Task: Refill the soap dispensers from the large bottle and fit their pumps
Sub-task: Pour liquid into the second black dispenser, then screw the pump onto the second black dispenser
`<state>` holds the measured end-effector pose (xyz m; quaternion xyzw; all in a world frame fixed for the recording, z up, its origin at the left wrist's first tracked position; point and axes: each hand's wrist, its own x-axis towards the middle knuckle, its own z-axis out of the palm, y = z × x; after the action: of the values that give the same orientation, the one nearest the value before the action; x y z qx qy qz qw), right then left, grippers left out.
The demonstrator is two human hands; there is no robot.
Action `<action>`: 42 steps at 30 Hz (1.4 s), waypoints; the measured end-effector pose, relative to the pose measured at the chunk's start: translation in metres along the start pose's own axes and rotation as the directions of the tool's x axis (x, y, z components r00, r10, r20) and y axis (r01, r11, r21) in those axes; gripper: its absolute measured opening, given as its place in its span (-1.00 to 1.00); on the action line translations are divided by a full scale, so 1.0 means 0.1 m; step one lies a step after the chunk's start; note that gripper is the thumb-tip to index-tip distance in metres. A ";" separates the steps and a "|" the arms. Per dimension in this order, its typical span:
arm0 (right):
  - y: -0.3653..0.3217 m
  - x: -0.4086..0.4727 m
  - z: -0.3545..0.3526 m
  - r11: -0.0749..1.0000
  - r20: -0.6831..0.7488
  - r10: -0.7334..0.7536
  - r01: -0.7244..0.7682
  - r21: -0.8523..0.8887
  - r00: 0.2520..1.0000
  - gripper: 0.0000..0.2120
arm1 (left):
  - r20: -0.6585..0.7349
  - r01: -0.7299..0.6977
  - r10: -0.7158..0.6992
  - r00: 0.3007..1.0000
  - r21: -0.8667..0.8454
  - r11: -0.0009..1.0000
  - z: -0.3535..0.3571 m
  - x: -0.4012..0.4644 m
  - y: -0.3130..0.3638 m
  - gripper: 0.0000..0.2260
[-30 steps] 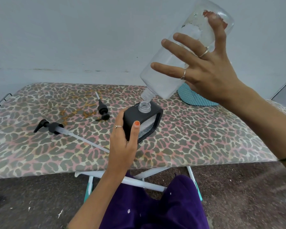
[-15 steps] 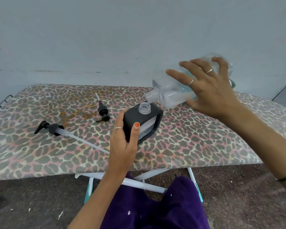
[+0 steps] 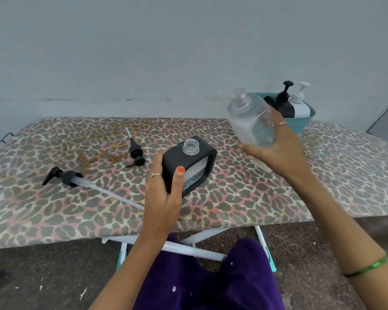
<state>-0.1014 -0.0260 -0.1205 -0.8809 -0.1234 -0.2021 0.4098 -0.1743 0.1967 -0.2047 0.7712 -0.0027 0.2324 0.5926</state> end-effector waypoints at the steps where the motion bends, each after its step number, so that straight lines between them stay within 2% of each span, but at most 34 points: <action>1: 0.04 -0.01 0.01 0.997 -0.012 0.050 -0.049 0.058 0.999 -0.23 | -0.004 -0.002 0.002 1.000 0.004 1.000 0.00 0.00 -0.01 -0.29; 5: 0.27 -0.09 0.07 0.942 -0.037 0.229 -0.212 0.259 0.973 -0.28 | -0.004 -0.003 0.003 1.000 0.011 1.000 0.03 -0.02 0.01 -0.29; 10: 0.38 -0.16 0.09 0.885 -0.092 0.306 -0.247 0.394 0.947 -0.29 | -0.007 -0.004 0.004 1.000 0.017 1.000 0.01 -0.02 0.03 -0.31; 16: 0.41 -0.24 0.08 0.891 -0.083 0.317 -0.267 0.366 0.945 -0.30 | -0.011 -0.022 0.022 1.000 0.042 0.999 0.02 0.00 0.03 -0.38; 19: 0.36 -0.26 0.11 0.889 -0.066 0.337 -0.295 0.352 0.939 -0.25 | -0.033 -0.035 0.037 0.999 0.060 0.998 0.01 0.00 0.06 -0.59; 23: 0.29 -0.37 0.16 0.903 -0.104 0.339 -0.293 0.315 0.935 -0.29 | -0.018 -0.045 0.046 0.999 0.054 0.998 0.00 0.00 0.04 -0.53; 26: 0.27 -0.50 0.17 0.912 -0.240 0.373 -0.306 0.275 0.896 -0.26 | 0.019 -0.018 0.017 1.000 0.073 0.997 0.00 -0.01 0.03 -0.41; 29: 0.17 -0.65 0.14 0.953 -0.456 0.271 -0.171 0.248 0.848 -0.45 | 0.043 0.019 -0.023 0.999 0.085 0.996 -0.02 -0.02 0.07 -0.36; 32: -0.02 -0.71 0.11 0.989 -0.511 0.053 0.025 0.146 0.858 -0.62 | 0.056 0.024 -0.030 0.998 0.120 0.992 -0.11 -0.02 0.12 -0.33; 34: -0.17 -0.67 0.14 0.988 -0.438 -0.072 0.124 0.091 0.896 -0.65 | 0.054 0.024 -0.032 0.998 0.133 0.991 -0.19 -0.01 0.13 -0.35; 37: -0.44 -0.54 0.25 0.964 -0.301 -0.222 0.254 0.072 0.927 -0.75 | 0.018 0.001 -0.004 1.000 0.156 0.988 -0.33 0.00 0.11 -0.53; 42: -1.06 -0.33 0.59 0.894 -0.075 -0.426 0.432 0.122 0.902 -0.88 | -0.031 -0.027 0.034 0.999 0.208 0.978 -0.55 -0.03 -0.02 -0.67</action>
<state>-0.1559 0.0848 -0.0990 -0.7972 -0.3185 -0.2990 0.4166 -0.1957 0.2470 -0.1966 0.8246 0.0200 0.2536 0.5052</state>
